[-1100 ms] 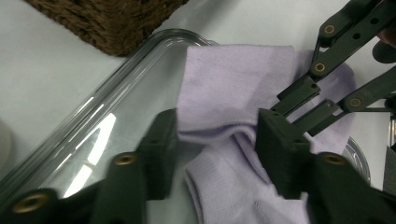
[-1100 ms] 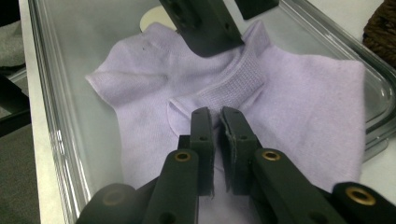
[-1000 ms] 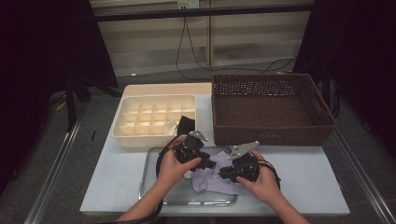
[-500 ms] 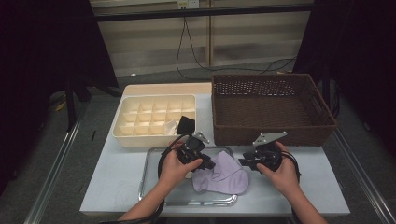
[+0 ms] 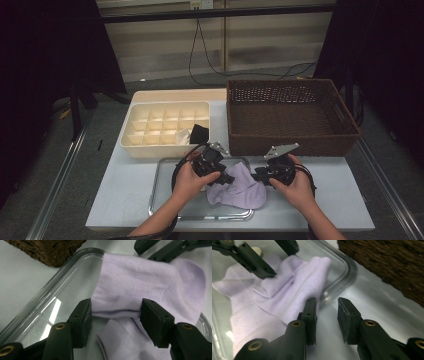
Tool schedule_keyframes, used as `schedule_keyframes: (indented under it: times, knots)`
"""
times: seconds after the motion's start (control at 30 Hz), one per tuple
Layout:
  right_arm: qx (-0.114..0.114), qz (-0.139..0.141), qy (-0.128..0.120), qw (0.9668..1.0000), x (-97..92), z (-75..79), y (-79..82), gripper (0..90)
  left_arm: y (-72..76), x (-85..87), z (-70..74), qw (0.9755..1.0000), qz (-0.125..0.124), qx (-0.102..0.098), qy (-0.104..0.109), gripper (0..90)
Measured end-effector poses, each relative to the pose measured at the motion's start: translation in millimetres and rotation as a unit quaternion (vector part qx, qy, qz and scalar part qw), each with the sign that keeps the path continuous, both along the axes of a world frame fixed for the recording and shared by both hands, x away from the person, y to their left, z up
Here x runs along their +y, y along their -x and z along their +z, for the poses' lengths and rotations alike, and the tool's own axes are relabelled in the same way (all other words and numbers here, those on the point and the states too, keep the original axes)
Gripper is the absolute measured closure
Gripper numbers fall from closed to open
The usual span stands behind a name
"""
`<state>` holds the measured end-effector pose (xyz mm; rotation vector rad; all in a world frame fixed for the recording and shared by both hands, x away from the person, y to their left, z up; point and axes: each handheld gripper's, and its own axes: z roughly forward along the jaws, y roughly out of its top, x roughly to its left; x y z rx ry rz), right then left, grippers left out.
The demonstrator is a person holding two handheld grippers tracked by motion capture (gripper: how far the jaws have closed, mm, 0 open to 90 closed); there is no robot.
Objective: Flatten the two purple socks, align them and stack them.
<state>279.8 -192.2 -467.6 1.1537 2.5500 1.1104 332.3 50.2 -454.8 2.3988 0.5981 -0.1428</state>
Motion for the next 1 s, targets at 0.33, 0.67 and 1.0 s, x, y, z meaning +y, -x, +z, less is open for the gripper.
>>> schedule_keyframes:
  times: [0.33, 0.67, 1.0]
  knots:
    - [-0.006, 0.027, 0.015, 0.9995, 17.5, -1.8, 4.5, 71.3, 3.9, -1.3, 2.5, 0.9998, -0.018, -0.006, -0.005, 36.2]
    - [-0.020, 0.057, 0.025, 0.9979, 28.8, -0.9, 9.7, 89.9, 6.7, -2.9, -0.1, 0.9984, -0.035, -0.006, -0.043, 69.1]
    - [-0.036, 0.018, 0.009, 0.9992, 8.2, 12.0, 7.2, 90.0, 0.2, 13.6, 9.2, 0.9991, -0.016, 0.013, -0.038, 84.0]
